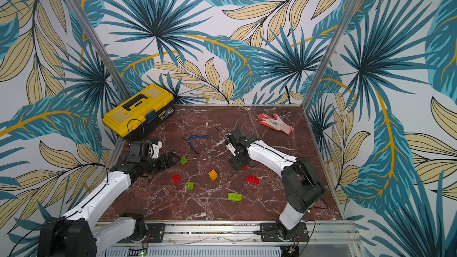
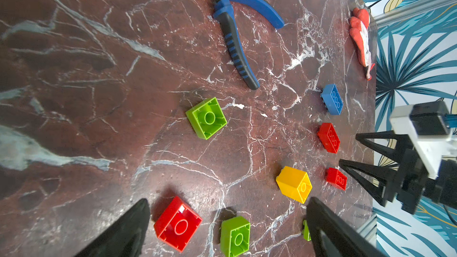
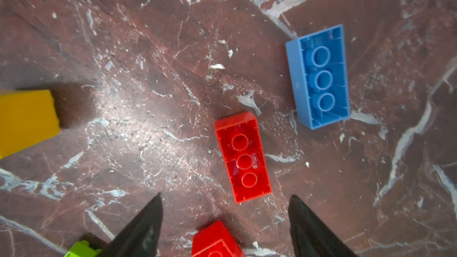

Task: Assemble a carrot with lego
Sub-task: Pick up the lego brick from the center of the board, then assemble the lego brick with the lego brick.

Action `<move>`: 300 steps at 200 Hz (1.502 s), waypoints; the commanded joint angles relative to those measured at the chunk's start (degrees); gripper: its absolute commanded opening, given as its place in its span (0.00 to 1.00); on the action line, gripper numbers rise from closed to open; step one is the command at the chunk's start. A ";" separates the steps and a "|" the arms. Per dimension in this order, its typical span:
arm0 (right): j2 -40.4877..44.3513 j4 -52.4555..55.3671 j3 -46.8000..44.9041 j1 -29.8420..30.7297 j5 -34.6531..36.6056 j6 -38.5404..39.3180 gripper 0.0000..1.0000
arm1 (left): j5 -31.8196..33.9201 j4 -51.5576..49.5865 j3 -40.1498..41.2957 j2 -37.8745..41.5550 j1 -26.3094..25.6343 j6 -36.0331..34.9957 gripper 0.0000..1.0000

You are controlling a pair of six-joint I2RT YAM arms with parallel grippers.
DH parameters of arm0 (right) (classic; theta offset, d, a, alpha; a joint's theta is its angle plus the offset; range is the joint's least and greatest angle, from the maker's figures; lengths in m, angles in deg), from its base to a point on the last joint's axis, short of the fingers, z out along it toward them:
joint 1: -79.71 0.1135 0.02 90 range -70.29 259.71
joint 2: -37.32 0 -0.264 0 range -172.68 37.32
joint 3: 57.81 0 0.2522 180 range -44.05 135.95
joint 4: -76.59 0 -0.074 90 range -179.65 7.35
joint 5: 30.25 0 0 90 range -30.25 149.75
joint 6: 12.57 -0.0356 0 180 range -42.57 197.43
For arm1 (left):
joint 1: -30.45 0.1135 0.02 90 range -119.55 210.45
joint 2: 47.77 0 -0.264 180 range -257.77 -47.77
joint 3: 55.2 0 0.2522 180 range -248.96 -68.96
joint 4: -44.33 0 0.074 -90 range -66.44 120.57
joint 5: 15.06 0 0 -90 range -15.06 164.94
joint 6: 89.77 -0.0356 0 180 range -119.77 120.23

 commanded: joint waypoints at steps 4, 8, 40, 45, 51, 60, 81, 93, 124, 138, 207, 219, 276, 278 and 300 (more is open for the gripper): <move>-2.04 -2.43 -0.14 -0.91 -1.18 0.94 0.76 | -1.27 1.54 -0.96 -0.57 -0.30 -0.80 0.99; -2.20 -2.74 -0.22 -0.97 -1.19 0.92 0.76 | -1.21 1.60 -0.89 -0.61 -0.30 -0.76 0.99; -4.06 -4.03 -0.75 -1.84 -0.01 0.88 0.75 | -1.25 2.18 -0.88 -1.27 -0.35 -0.75 0.99; -4.35 -4.22 -0.83 -1.93 0.10 0.95 0.75 | -1.30 2.24 -0.92 -1.38 -0.31 -0.75 0.99; -4.56 -4.56 -0.85 -2.11 0.22 0.89 0.75 | -1.38 2.32 -0.97 -1.53 -0.32 -0.75 1.00; -5.09 -4.80 -0.72 -2.59 -0.08 0.78 0.75 | -1.48 2.46 -0.96 -1.70 -0.30 -0.75 1.00; -6.74 -4.60 -0.15 -3.37 -1.02 0.70 0.70 | -1.54 2.54 -0.97 -1.85 -0.30 -0.75 0.99; -7.46 -4.37 0.16 -3.57 -1.66 0.52 0.66 | -1.47 2.58 -0.87 -1.71 -0.30 -0.76 0.99; -8.15 -3.69 0.46 -3.65 -2.43 0.14 0.40 | -1.36 2.89 -0.78 -1.67 -0.31 -0.84 0.99; -7.78 -3.07 0.70 -3.65 -3.23 -0.31 0.32 | -1.47 3.09 -0.73 -1.86 -0.31 -0.86 0.99; -1.59 10.37 9.56 2.41 -8.92 -9.99 0.28 | -2.65 5.42 2.04 -1.24 -1.61 0.17 0.99; -1.45 12.21 11.55 4.47 -9.97 -13.41 0.28 | -3.66 6.27 2.94 -1.25 -1.92 0.34 0.99; -5.97 15.23 17.67 13.42 -10.26 -24.13 0.28 | -8.47 12.46 6.26 -1.57 -7.40 1.12 0.99; -6.16 15.24 17.80 13.73 -10.07 -24.36 0.27 | -8.38 12.42 6.29 -1.60 -7.53 1.10 0.99; -8.41 14.83 19.07 16.77 -8.63 -25.91 0.27 | -7.89 12.56 7.35 -1.21 -7.83 0.75 0.99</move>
